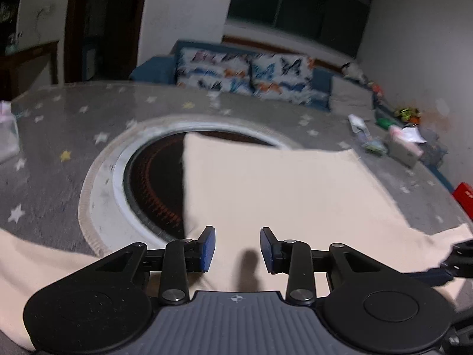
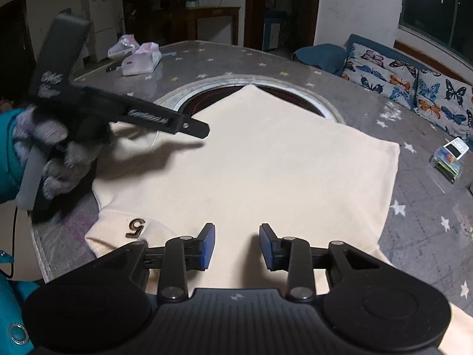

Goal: Fold clothes

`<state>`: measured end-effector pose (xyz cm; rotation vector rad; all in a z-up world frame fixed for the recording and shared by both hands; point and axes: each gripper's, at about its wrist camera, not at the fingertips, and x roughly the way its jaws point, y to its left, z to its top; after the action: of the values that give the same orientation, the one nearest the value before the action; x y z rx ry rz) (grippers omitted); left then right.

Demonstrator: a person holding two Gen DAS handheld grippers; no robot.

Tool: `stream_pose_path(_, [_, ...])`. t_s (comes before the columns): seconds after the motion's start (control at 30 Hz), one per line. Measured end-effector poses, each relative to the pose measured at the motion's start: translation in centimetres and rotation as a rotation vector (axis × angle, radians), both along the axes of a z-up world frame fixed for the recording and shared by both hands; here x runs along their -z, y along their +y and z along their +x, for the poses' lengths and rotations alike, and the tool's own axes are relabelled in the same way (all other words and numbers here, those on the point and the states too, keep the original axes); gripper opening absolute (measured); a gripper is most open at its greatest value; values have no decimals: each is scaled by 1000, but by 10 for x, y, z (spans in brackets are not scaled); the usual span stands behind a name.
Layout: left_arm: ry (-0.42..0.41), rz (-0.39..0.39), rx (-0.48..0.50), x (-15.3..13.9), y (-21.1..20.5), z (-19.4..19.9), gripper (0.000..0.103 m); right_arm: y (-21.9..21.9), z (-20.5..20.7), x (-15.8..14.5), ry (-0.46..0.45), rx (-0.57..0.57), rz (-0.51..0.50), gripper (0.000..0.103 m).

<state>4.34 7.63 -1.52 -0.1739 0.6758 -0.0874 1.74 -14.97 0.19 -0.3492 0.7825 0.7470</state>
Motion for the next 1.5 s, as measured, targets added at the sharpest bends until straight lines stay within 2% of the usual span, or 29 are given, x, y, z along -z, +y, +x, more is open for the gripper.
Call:
stream_pose_path(0.07, [7,5,-8,2,3,0,36,0,0,3,7,-4,-7,39])
stream_pose_path(0.23, [-49,25,-96,-13,31,-25,37,-1,2,3,13,-6,-5,39])
stream_pose_path(0.33, [-72,91,-200,-20,55,-45,39,0,2,3,12,-16,-11,40])
stream_pose_path(0.37, [-75,120,-244,-22,64,-51,43,0,2,3,13,-17,-11,40])
stream_pose_path(0.43, [-67,181,-343,-20,83,-62,49,0,2,3,15,-18,-10,40])
stream_pose_path(0.53, [-14,248,-461,-11,108,-70,52,1,2,3,14,-22,-11,41])
stream_pose_path(0.63, [32,235,-530,-2,126,-74,52,3,3,3,15,-24,-13,41])
stream_pose_path(0.7, [35,224,-533,2,130,-75,50,4,3,3,15,-26,-16,41])
stream_pose_path(0.73, [26,227,-518,3,129,-73,44,4,3,3,16,-27,-18,41])
stream_pose_path(0.77, [19,234,-501,3,128,-71,23,5,3,3,17,-27,-19,41])
stream_pose_path(0.87, [-23,262,-469,-1,127,-64,1,6,4,3,19,-26,-22,42])
stream_pose_path(1.0, [-82,343,-470,-8,127,-51,0,6,4,3,21,-25,-24,42])
stream_pose_path(1.1, [-44,402,-481,2,132,-39,0,7,4,3,21,-24,-26,42])
stream_pose_path(1.13, [-19,391,-482,5,135,-37,1,7,4,4,21,-23,-27,43])
stream_pose_path(1.23, [-11,274,-494,1,146,-52,5,7,3,3,18,-23,-32,43])
stream_pose_path(1.3, [-35,245,-493,-5,147,-64,18,7,4,3,17,-25,-34,43])
stream_pose_path(1.37, [-47,232,-482,-8,147,-73,45,8,4,3,17,-28,-37,43])
stream_pose_path(1.4, [-42,236,-476,-8,146,-75,49,8,4,3,16,-31,-39,43])
stream_pose_path(1.5, [-19,234,-461,-3,145,-75,50,9,4,3,15,-31,-40,43])
